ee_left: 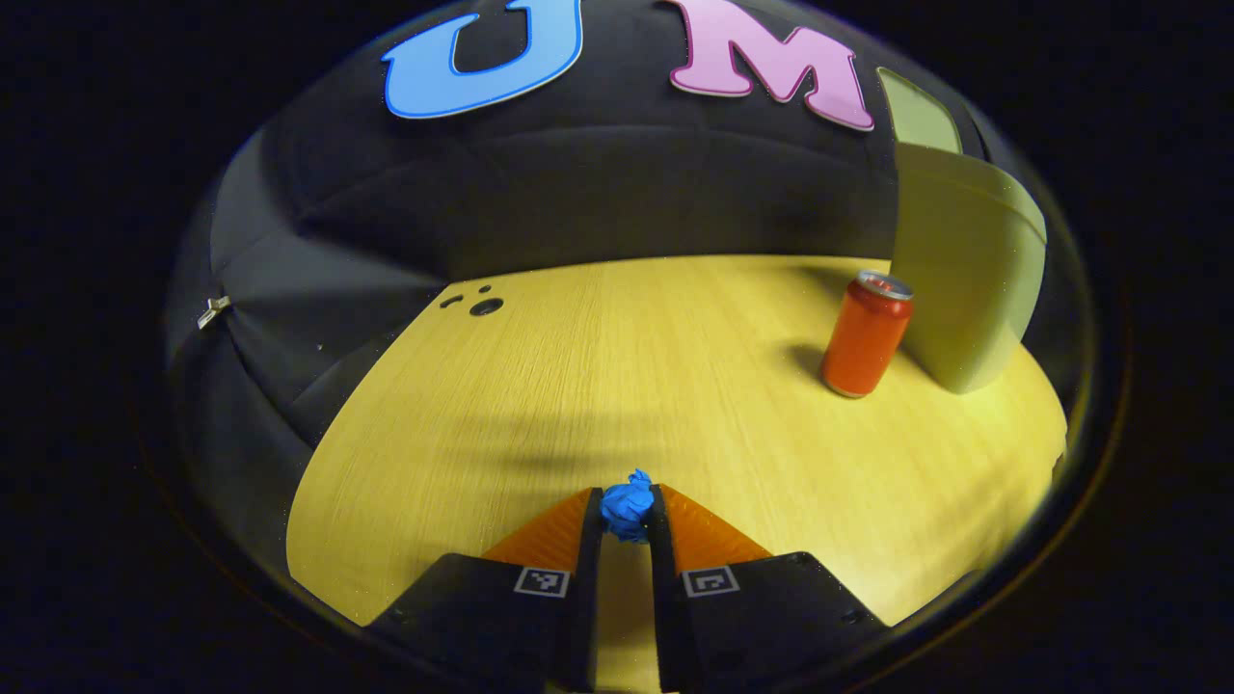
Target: Press the lid of the desktop garbage bin to open it, pick up the crumpled paper on the desktop and throw it into the bin, then pick up the pop can on the desktop and drop it into the bin, and finally close the garbage bin lid.
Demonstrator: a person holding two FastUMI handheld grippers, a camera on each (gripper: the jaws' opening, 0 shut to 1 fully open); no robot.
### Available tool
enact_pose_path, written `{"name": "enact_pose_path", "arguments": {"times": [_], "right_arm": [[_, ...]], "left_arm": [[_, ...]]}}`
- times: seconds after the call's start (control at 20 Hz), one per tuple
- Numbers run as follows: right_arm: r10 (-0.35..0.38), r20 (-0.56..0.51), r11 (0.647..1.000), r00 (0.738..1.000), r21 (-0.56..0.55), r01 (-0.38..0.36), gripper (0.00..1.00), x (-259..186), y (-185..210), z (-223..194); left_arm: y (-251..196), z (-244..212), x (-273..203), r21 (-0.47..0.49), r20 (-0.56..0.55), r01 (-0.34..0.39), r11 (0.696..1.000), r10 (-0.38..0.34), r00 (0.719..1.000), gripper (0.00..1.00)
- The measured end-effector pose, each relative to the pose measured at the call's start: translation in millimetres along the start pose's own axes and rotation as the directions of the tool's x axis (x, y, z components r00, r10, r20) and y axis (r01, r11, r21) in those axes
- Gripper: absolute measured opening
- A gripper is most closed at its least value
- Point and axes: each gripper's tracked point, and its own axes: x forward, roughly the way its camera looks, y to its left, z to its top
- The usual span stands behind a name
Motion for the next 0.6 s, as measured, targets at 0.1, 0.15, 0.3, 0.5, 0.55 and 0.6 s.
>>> {"name": "enact_pose_path", "arguments": {"times": [0.1,0.15,0.3,0.5,0.55,0.6], "right_arm": [[-0.001,0.01,1.0,1.0,0.007,0.001,0.99,-1,-1,3],[-0.003,0.021,1.0,1.0,0.006,0.003,0.99,-1,-2,6],[-0.014,0.05,1.0,0.999,0.011,0.013,0.99,-2,-8,13],[-0.025,0.066,0.998,0.997,0.051,0.021,0.99,1,-19,21],[-0.026,0.071,0.998,0.997,0.062,0.022,0.99,3,-22,24],[-0.03,0.076,0.997,0.997,0.071,0.024,0.99,6,-26,27]], "left_arm": [[-9,20,-12,-0.009,0.037,0.025,1.0,-0.024,0.999,0.28],[-15,30,-17,-0.009,0.051,0.039,0.999,-0.038,0.998,0.28],[-36,65,-37,-0.008,0.097,0.083,0.997,-0.082,0.992,0.28],[-74,126,-60,0.015,0.179,0.16,0.987,-0.16,0.971,0.28],[-87,144,-65,0.016,0.2,0.183,0.983,-0.183,0.963,0.28],[-99,160,-71,0.021,0.219,0.205,0.978,-0.205,0.954,0.28]]}}
